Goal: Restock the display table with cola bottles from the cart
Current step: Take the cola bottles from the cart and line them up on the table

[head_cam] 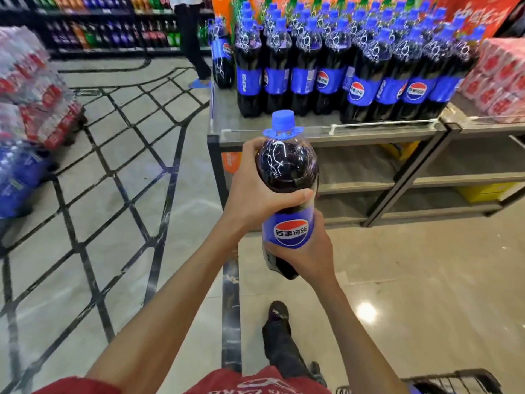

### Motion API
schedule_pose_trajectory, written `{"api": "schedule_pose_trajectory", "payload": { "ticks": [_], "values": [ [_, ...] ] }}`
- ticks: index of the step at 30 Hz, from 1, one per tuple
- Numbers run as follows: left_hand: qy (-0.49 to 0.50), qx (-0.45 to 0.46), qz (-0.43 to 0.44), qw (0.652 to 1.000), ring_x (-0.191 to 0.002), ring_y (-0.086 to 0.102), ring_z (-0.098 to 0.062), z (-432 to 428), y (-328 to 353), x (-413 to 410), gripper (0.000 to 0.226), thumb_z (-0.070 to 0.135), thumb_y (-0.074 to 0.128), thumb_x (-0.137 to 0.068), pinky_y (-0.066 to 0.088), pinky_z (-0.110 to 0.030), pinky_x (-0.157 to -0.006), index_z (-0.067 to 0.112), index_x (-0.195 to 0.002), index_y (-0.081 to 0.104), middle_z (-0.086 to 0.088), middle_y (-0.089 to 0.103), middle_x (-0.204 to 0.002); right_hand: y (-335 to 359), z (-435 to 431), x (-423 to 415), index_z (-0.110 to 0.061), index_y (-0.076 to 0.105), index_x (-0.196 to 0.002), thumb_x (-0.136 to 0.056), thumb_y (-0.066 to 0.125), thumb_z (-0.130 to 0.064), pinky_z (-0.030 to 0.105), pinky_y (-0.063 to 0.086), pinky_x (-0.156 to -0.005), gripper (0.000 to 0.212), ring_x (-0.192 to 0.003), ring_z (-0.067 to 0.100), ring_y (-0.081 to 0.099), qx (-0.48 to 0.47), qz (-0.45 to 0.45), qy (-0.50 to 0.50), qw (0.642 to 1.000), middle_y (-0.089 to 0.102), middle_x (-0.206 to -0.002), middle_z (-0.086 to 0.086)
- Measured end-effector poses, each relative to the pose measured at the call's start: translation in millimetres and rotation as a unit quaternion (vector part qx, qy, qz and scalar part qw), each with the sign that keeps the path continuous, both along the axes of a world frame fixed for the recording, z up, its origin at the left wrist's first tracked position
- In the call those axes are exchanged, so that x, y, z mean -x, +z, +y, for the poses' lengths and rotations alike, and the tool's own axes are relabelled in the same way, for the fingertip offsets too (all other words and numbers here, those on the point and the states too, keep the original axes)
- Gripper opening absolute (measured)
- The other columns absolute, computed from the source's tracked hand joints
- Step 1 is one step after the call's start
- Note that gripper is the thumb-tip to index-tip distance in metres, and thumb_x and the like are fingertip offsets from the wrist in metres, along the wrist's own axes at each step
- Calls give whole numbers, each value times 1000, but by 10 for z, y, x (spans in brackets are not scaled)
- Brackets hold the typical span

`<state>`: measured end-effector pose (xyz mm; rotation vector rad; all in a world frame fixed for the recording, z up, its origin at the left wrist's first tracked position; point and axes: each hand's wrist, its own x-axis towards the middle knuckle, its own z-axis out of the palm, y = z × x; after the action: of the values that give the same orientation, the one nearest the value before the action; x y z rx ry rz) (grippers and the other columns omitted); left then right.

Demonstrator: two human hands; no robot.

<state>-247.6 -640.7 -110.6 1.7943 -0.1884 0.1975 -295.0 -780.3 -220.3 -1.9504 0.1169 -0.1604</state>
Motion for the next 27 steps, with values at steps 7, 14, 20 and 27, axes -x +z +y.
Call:
{"api": "schedule_pose_trajectory", "payload": {
  "ticks": [7, 14, 20, 27],
  "values": [
    [-16, -15, 0, 1000, -109, 60, 10, -353, 57, -1233, 93, 18, 98, -59, 48, -12, -91, 34, -128, 39, 21, 59, -121, 66, -356, -1215, -52, 37, -120, -53, 98, -47, 15, 54, -80, 90, -99, -9, 62, 9, 1, -11, 1000, 61, -110, -29],
    [-19, -15, -18, 1000, -111, 61, 4, -635, 85, -2267, 95, 24, 98, -55, 50, -20, -96, 32, -128, 39, 19, 59, -123, 131, -670, -2266, -56, 35, -120, -50, 98, -43, 19, 53, -79, 95, -95, -11, 62, 24, 9, -17, 1000, 63, -105, -31],
    [-31, -32, -13, 999, -107, 59, 10, -854, 67, -3025, 95, 31, 96, -51, 47, -16, -95, 39, -124, 36, 25, 58, -117, 99, -820, -2963, -46, 39, -120, -52, 98, -36, 7, 45, -68, 91, -90, -16, 60, 17, 23, -41, 999, 62, -103, -28],
    [-73, -31, -14, 997, -112, 60, 6, -1036, 3, -3931, 95, 33, 96, -52, 46, -16, -96, 31, -128, 39, 14, 60, -124, 45, -956, -3739, -45, 38, -123, -53, 98, -42, 12, 50, -77, 93, -92, -17, 59, 8, 30, -79, 996, 61, -104, -30]
  ]
}}
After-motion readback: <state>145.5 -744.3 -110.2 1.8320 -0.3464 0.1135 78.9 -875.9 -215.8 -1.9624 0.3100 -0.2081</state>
